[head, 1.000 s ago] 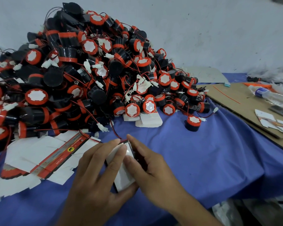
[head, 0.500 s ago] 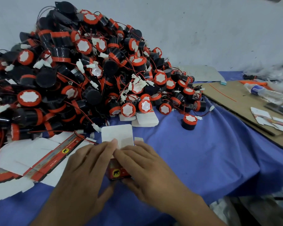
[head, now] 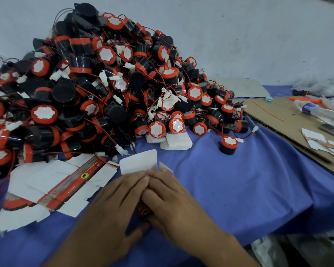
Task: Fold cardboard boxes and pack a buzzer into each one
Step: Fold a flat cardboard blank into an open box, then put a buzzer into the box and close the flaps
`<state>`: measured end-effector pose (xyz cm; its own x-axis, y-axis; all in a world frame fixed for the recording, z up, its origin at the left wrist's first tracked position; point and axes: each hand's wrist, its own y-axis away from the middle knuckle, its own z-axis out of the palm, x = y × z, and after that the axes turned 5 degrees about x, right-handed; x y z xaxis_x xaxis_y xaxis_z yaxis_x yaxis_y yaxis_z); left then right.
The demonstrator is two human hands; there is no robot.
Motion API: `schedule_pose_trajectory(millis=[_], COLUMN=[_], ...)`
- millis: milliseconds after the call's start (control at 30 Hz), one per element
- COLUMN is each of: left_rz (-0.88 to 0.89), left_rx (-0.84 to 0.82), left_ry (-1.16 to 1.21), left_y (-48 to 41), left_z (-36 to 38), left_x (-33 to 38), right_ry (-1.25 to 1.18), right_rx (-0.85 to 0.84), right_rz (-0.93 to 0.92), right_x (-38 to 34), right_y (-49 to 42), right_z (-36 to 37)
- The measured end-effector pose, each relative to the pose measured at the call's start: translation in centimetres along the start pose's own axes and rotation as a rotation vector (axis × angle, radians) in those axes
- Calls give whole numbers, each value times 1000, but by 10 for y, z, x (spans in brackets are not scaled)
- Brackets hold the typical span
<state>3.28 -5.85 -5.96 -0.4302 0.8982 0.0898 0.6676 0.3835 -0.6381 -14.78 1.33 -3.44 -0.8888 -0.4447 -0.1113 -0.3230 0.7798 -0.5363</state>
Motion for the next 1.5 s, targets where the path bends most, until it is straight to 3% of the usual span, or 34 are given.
schedule_pose_trajectory(millis=[167,267,400,600,900,1033,1267,1400,1500], left_rz=[-32,-95,-189,-522,-619,-693,-720,-744,-721], left_rx=[112,182,134,54,11,-12,-102,-137,-133], left_ry=[-35,-87,-135,326,431,439,408,406,405], left_y=[-4,-6,-3,3,2,4,2,0,2], left_z=[-2,-5,-5,1,-3,-3,-2,-2,-2], left_x=[1,-2,-2,-2,-10,-9,-10,-9,-11], right_ry=[148,102,37,-182,-425,-192,309,353,196], right_rx=[-83,-198,-199,-43,59,191,-60,-35,83], right_rz=[235,396,485,536,681,700,565,546,578], right_x=[0,1,1,4,39,76,111,121,123], right_y=[8,10,13,16,-10,-54,-123,-132,-128], right_z=[-1,2,6,10,0,8,48,52,40])
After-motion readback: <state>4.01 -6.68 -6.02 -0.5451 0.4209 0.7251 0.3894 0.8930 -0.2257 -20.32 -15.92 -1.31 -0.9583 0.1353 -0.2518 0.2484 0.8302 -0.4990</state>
